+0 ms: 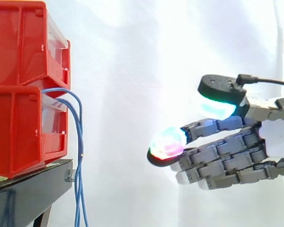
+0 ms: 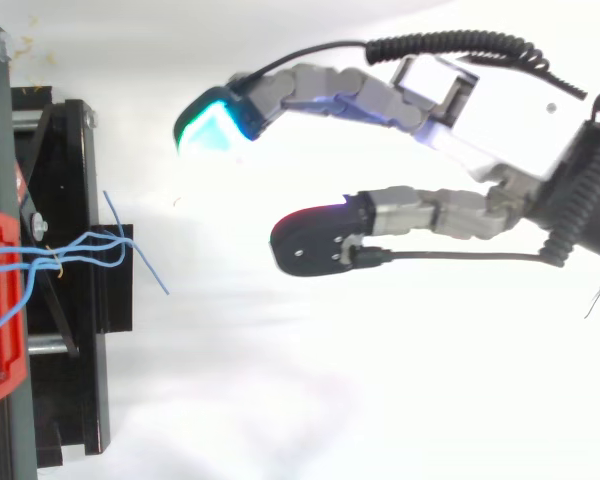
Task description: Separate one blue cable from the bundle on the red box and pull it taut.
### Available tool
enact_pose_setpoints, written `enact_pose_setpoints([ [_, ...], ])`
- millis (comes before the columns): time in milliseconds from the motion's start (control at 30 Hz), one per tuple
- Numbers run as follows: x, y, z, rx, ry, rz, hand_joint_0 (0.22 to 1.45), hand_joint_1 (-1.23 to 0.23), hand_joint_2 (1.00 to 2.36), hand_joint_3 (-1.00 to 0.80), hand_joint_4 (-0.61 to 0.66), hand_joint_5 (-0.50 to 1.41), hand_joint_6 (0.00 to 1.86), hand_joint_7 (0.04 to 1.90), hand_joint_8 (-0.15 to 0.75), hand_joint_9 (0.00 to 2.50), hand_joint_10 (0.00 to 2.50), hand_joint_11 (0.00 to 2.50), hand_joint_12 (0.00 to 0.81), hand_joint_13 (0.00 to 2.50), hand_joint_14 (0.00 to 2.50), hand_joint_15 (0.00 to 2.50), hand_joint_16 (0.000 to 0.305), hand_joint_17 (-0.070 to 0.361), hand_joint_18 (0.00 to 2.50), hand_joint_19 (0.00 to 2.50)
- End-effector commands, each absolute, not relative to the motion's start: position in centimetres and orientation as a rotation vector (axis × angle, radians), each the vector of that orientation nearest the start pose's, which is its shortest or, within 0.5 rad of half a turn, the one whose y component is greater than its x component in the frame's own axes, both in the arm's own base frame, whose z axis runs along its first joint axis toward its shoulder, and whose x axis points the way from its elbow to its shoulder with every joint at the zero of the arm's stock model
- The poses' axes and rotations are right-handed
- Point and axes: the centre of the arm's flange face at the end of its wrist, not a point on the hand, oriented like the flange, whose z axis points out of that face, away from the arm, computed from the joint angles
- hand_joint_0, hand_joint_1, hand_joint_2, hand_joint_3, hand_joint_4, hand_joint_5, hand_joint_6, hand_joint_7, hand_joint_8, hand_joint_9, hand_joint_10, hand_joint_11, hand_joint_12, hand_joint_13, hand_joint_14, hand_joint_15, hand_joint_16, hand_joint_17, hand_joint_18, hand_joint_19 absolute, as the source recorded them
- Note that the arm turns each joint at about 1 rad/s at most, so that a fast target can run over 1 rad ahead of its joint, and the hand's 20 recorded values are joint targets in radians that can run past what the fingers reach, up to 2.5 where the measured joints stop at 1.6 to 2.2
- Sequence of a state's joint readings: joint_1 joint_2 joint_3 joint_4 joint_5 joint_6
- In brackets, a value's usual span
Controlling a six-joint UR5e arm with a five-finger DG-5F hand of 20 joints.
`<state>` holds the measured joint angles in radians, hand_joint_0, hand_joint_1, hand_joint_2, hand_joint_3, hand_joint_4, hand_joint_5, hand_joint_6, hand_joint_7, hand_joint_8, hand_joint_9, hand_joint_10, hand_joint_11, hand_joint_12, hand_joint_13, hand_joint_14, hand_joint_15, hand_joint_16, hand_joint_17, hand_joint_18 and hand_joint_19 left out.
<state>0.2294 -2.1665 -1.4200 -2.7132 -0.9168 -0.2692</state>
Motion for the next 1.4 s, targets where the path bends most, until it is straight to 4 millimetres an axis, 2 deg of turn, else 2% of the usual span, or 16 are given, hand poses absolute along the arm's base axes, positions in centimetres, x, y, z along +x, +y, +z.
enact_pose_setpoints([
  [0,71.4,-3.3,22.8,1.233,1.074,0.667,0.49,-0.58,1.00,-0.50,0.17,-0.22,0.50,0.69,0.226,0.39,0.00,0.06,0.372,0.32,0.01,0.26,0.045,0.101,0.06,0.12],
  [167,73.7,-2.5,22.1,1.224,1.066,0.679,0.49,-0.58,1.00,-0.50,0.17,-0.22,0.50,0.69,0.232,0.42,0.00,0.08,0.372,0.37,0.01,0.28,0.044,0.098,0.12,0.13],
  [400,74.7,-1.3,22.6,1.176,1.056,0.683,0.50,-0.58,1.00,-0.50,0.19,-0.20,0.50,0.70,0.237,0.49,0.00,0.09,0.369,0.41,0.01,0.29,0.042,0.095,0.15,0.13],
  [500,75.2,-1.2,22.0,1.159,1.050,0.669,0.50,-0.59,1.00,-0.50,0.19,-0.19,0.50,0.71,0.241,0.51,0.00,0.10,0.369,0.42,0.01,0.29,0.042,0.094,0.15,0.13],
  [600,76.3,-1.1,20.5,1.154,1.037,0.673,0.50,-0.59,1.00,-0.50,0.20,-0.19,0.50,0.72,0.239,0.52,0.00,0.10,0.370,0.43,0.01,0.29,0.042,0.093,0.16,0.13],
  [700,78.6,-0.9,19.3,1.168,1.027,0.699,0.50,-0.59,1.00,-0.50,0.21,-0.18,0.50,0.72,0.241,0.53,0.00,0.11,0.371,0.44,0.01,0.30,0.041,0.093,0.16,0.13],
  [933,78.9,-0.1,19.3,1.156,1.036,0.709,0.51,-0.58,1.00,-0.50,0.21,-0.17,0.50,0.73,0.239,0.56,0.01,0.11,0.369,0.45,0.01,0.30,0.041,0.093,0.17,0.14],
  [1067,79.6,0.1,17.4,1.141,1.033,0.705,0.51,-0.58,1.00,-0.50,0.22,-0.17,0.50,0.73,0.237,0.57,0.00,0.11,0.367,0.46,0.01,0.31,0.041,0.092,0.18,0.14],
  [1100,79.9,-0.1,16.3,1.141,1.028,0.708,0.51,-0.58,1.00,-0.50,0.22,-0.17,0.50,0.73,0.240,0.58,0.00,0.11,0.369,0.47,0.01,0.31,0.041,0.092,0.18,0.15],
  [1167,80.6,0.0,15.8,1.139,1.009,0.723,0.51,-0.58,1.00,-0.50,0.22,-0.16,0.50,0.73,0.239,0.58,0.00,0.11,0.368,0.47,0.01,0.31,0.041,0.092,0.19,0.14],
  [1367,81.5,1.1,16.9,1.117,0.993,0.743,0.52,-0.58,1.00,-0.49,0.27,-0.12,0.50,0.87,0.235,0.64,0.01,0.16,0.366,0.52,0.01,0.33,0.039,0.089,0.24,0.16],
])
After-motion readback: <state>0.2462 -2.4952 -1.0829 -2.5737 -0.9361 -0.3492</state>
